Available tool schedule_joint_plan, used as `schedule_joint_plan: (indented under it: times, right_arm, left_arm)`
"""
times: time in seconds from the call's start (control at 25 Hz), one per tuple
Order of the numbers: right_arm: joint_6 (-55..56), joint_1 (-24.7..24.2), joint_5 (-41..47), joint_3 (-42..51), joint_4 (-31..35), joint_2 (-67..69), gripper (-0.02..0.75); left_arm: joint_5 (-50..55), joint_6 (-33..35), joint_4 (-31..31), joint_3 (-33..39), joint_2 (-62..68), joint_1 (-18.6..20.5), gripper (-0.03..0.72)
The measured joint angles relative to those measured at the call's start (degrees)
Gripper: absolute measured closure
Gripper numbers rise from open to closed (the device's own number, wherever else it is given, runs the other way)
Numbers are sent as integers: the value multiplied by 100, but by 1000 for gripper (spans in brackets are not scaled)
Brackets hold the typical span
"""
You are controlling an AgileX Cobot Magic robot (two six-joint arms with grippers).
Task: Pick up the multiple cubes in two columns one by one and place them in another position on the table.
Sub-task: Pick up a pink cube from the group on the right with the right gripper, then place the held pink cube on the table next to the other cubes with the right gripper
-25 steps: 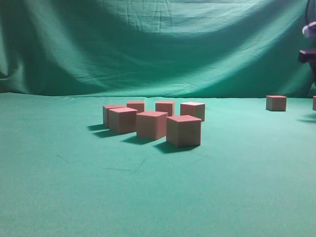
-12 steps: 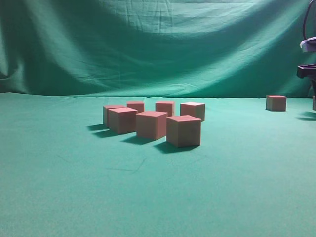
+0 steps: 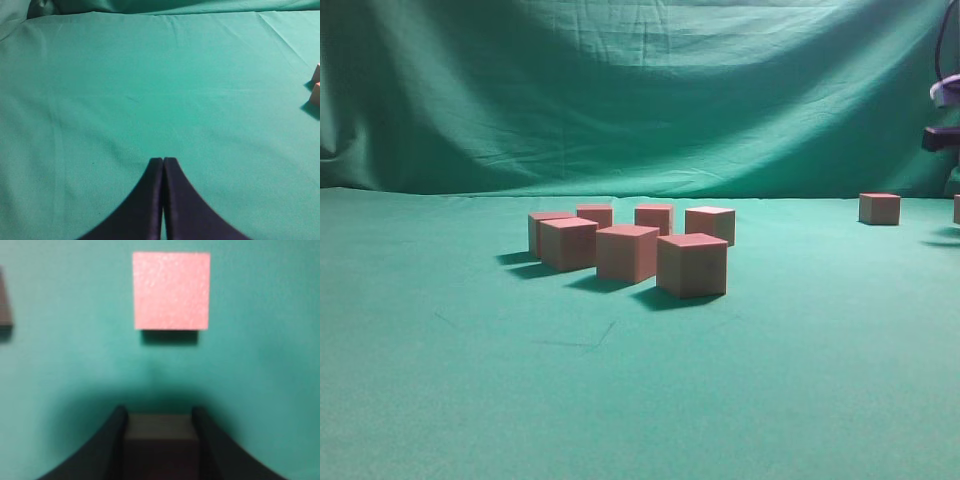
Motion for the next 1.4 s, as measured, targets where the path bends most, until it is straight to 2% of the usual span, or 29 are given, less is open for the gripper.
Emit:
schedule_joint_plan:
  times: [0.2,0.4,0.64,0.84,1.0,1.4]
  right_arm:
    - [0,0,396,10,403,-777,474]
    - [-34,196,802,10,516,-1895,474]
    - [-132,859,1615,10,560,-2989,474]
    - [-144,1568,1791,86,574,-3577,474]
    - [-144,2190,1799,693,742,-4201,474]
    - [-152,3582,1284,3170,1627,-5489,474]
  left_arm:
    - [0,0,0,0,0,0,688]
    - [0,0,0,0,0,0,688]
    - [0,0,0,0,0,0,688]
    - [0,0,0,0,0,0,688]
    - [0,0,0,0,0,0,688]
    - [0,0,0,0,0,0,688]
